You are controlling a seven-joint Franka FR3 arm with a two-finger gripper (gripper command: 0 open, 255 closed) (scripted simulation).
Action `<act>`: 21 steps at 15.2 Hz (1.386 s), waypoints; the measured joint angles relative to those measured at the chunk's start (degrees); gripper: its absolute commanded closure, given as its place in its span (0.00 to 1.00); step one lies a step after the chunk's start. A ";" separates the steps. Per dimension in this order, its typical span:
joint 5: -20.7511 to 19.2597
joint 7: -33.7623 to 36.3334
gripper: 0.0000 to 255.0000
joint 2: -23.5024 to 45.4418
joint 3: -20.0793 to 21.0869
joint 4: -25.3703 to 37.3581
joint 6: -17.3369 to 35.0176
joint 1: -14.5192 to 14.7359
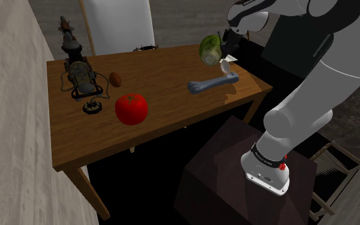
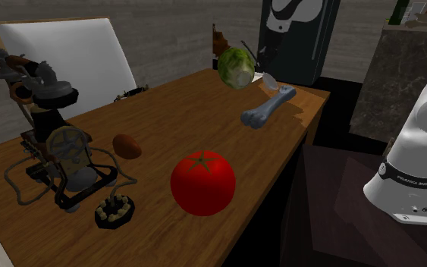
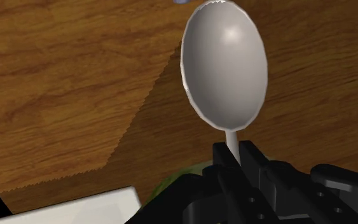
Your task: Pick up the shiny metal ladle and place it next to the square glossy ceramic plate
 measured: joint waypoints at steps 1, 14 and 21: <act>-0.17 0.16 1.00 -0.33 -0.01 0.42 -0.75 -0.01; -1.57 1.75 1.00 -2.79 -0.02 7.61 -10.28 -0.09; -2.02 2.52 1.00 -3.37 0.04 12.46 -15.65 -0.07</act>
